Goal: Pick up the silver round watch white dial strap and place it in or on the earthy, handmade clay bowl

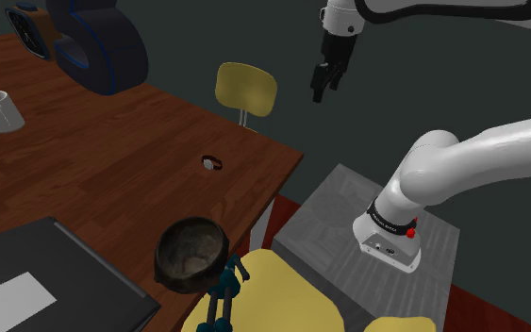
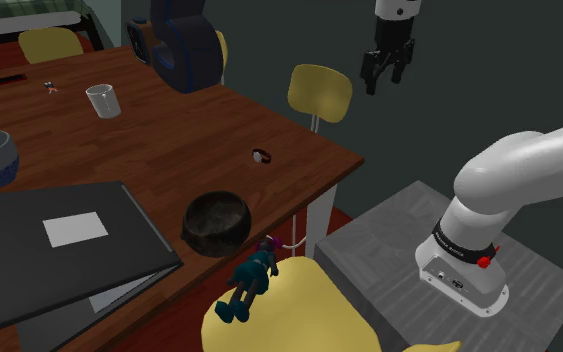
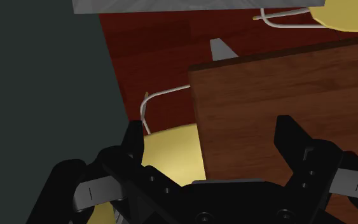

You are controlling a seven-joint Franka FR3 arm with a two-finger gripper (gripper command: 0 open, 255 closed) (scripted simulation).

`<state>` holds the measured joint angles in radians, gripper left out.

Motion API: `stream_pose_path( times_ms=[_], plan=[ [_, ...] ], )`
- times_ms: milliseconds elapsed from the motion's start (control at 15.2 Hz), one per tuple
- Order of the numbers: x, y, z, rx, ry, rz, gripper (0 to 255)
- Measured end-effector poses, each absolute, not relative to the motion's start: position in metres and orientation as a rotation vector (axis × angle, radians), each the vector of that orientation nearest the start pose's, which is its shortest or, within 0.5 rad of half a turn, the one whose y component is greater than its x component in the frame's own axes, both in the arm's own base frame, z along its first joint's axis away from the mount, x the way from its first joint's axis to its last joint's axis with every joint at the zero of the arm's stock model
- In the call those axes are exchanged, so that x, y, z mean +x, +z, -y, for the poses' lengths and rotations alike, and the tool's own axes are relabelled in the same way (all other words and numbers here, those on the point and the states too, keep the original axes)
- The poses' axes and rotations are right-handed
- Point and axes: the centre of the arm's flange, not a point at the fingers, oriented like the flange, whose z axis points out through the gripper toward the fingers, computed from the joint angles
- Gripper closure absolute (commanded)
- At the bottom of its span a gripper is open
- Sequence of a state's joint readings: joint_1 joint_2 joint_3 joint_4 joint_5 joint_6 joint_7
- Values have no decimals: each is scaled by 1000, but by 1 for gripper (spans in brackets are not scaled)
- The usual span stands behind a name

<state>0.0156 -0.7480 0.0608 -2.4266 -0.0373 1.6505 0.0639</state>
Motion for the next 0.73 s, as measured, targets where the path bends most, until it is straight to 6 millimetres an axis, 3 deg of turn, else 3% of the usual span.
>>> stream_pose_path(
  times_ms=[330, 726],
  plan=[
    [344, 531, -46, -3202, 40, 27, 0],
    [387, 497, -94, -3162, 38, 80, 0]
  ],
)
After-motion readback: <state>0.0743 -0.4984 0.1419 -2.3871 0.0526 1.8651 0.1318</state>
